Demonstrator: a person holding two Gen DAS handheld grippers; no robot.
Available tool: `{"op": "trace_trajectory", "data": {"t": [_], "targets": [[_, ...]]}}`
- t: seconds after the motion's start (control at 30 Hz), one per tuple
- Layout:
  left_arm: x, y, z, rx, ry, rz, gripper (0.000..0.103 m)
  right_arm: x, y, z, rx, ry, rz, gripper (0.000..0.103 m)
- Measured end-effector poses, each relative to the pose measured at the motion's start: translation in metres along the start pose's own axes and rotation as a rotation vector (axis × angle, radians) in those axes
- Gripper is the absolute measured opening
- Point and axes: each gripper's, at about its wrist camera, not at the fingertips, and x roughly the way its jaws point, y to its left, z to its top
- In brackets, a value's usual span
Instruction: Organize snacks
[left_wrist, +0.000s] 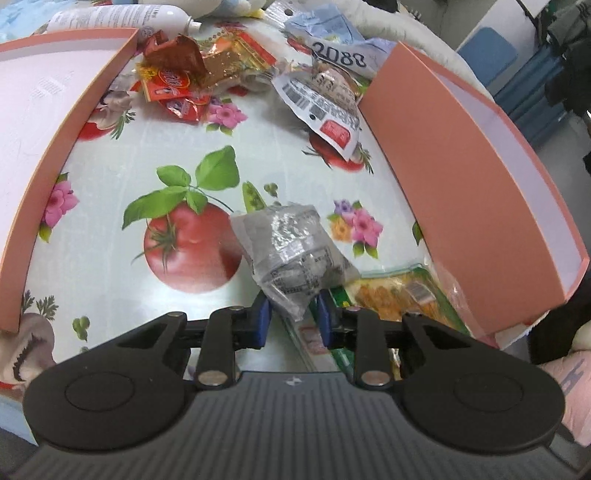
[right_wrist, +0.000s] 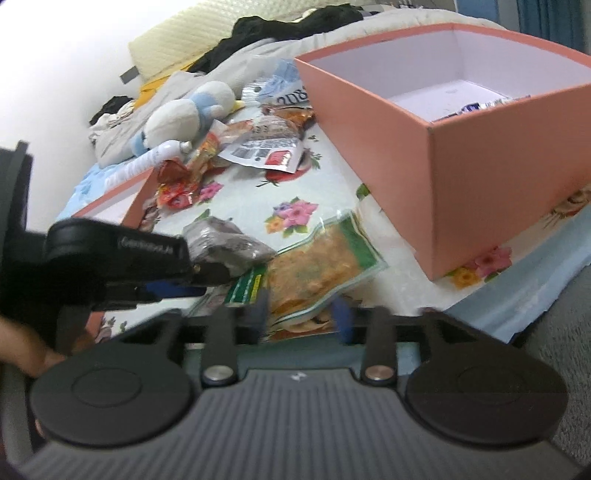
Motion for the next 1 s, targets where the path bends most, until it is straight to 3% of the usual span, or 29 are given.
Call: {"op": "trace_trajectory", "data": {"t": [0.13, 0.2, 0.27, 0.47, 0.67, 0.9, 1.0], "targets": [[-0.002, 0.001, -0.002, -0.001, 0.028, -0.024, 0.033, 0.004, -0.006, -0.001, 0.025, 0.015, -0.038, 0.056], [-0.005, 0.003, -0.001, 0.000, 0.042, -0.033, 0.046, 0.005, -0.011, -0.001, 0.045, 0.004, -0.037, 0.065], [-0.010, 0.004, -0.001, 0.006, 0.039, -0.013, 0.076, 0.006, -0.014, -0.001, 0.054, -0.012, -0.036, 0.070], [-0.027, 0.006, 0.006, 0.092, 0.015, 0.062, 0.091, 0.012, -0.016, -0.002, 0.066, -0.019, -0.048, 0.069], [-0.026, -0.003, 0.022, 0.266, -0.012, 0.159, 0.096, 0.017, -0.014, -0.002, 0.062, -0.033, -0.052, 0.072], [0.000, -0.015, 0.039, 0.355, -0.013, 0.091, 0.096, 0.023, -0.011, -0.001, 0.039, -0.042, -0.052, 0.072], [0.014, -0.017, 0.040, 0.367, 0.001, 0.078, 0.091, 0.025, -0.011, -0.002, 0.029, -0.044, -0.053, 0.071]]}}
